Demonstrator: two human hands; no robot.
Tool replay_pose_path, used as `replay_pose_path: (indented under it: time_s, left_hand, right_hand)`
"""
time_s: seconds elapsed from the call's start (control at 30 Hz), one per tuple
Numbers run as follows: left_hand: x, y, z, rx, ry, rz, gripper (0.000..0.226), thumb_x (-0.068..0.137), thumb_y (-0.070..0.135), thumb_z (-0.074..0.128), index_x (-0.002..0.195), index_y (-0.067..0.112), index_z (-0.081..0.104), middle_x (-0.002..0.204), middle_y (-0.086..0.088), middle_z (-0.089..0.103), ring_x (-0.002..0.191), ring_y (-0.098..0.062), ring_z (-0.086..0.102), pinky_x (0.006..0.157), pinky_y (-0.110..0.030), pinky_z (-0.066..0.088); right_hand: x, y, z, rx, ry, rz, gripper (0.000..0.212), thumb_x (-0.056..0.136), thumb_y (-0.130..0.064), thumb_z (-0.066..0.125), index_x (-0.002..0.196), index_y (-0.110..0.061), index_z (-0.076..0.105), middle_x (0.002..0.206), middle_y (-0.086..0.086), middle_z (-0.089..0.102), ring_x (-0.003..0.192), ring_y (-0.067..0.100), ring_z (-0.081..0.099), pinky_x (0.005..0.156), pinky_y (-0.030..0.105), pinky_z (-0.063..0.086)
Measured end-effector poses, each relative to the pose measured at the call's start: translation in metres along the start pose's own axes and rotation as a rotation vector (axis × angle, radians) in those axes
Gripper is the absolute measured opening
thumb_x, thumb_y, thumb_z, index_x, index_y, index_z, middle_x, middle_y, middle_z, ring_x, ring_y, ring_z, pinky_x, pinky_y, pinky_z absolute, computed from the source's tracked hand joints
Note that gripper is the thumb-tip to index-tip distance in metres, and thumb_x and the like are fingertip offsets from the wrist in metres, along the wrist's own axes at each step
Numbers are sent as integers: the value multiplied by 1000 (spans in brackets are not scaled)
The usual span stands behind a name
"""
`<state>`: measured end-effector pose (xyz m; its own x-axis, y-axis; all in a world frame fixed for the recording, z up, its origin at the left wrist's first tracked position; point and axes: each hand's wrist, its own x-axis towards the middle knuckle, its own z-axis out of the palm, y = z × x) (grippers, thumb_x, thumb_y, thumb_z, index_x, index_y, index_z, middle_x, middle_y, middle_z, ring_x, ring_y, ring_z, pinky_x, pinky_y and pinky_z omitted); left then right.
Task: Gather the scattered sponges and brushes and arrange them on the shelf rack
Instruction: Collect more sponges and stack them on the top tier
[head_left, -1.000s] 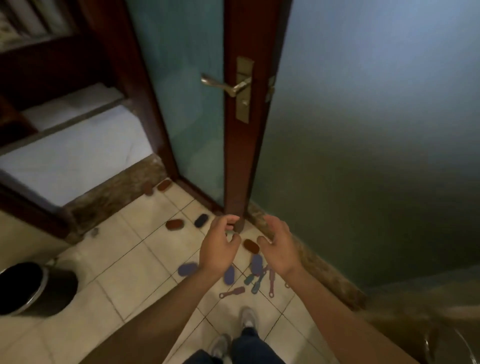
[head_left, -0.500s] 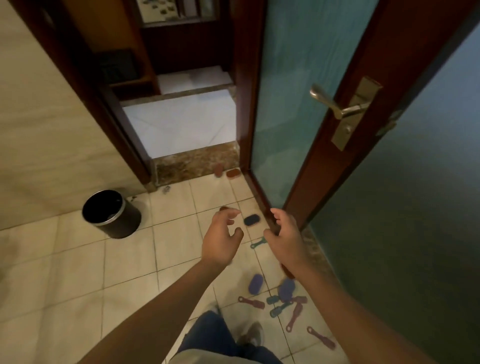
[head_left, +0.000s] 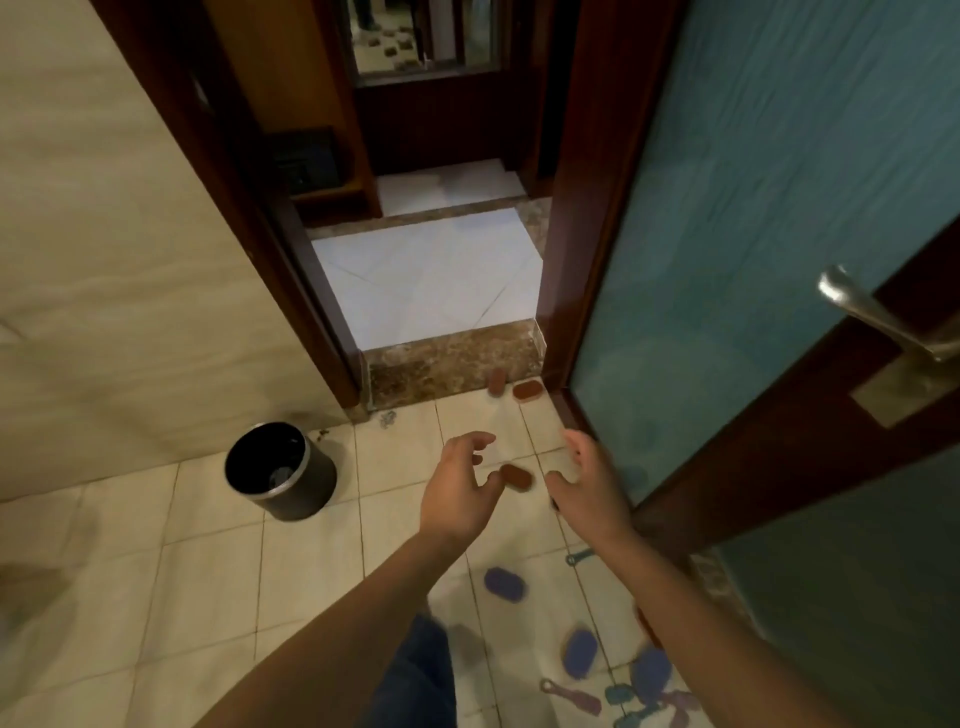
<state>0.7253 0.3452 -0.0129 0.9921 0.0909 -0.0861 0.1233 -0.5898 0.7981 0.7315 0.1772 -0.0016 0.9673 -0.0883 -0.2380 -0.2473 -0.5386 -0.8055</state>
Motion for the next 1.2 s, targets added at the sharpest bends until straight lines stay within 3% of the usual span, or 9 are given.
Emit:
replay_pose_path:
  time_s: [0.1,0.27,0.43,0.6,0.8,1.07,1.2]
  left_hand:
    - [58,-17,-30,60,-55,20,43,87,24,64,126,33,47,127,12,49,102,-1,51,79,-15,42]
    - [139,-41,-73,140,-142,52,46,86,29,64,128,32,48,130,10,48,97,1,49,74,-18,41]
    - [189,-51,-90,155,-188,54,47,85,30,65,129,29,48,130,6,49,103,-6,54,75,-20,42]
    - [239,-60,-91,134,-243,47,47,85,27,66,128,29,48,130,6,49,103,-8,56,75,-19,42]
    - [335,-70,-70,140,-312,30,48,85,27,67,130,26,49,127,4,52,104,-8,54,83,-24,47]
    - [501,-86,-4,239,-433,8,49,83,22,69,129,23,51,126,0,54,103,-11,58,78,-22,46]
    - [565,-118,45,237,-516,-32,49,85,22,66,131,26,49,131,4,52,107,-13,56,86,-28,49]
  right_hand:
    - [41,-27,30,58,41,30,57,83,-14,62,137,-21,45,139,1,48,124,19,50,101,47,46]
    - [94,-66,74,124,139,68,54,87,-10,62,137,-19,46,136,2,47,121,18,51,91,28,45]
    - [132,-90,91,127,178,114,51,88,-14,61,137,-21,47,138,1,45,122,18,51,77,19,45]
    - [176,-100,98,150,209,162,54,88,-12,61,139,-19,45,139,3,45,124,19,49,94,30,44]
    - [268,-96,107,170,219,251,55,89,-12,61,140,-18,43,140,5,44,124,20,49,98,36,47]
    - [431,-59,117,101,205,420,53,87,-9,62,137,-12,45,135,8,48,117,22,51,86,28,41]
    - [508,-20,134,123,189,537,54,87,-13,64,137,-17,45,135,5,50,113,17,51,83,29,42]
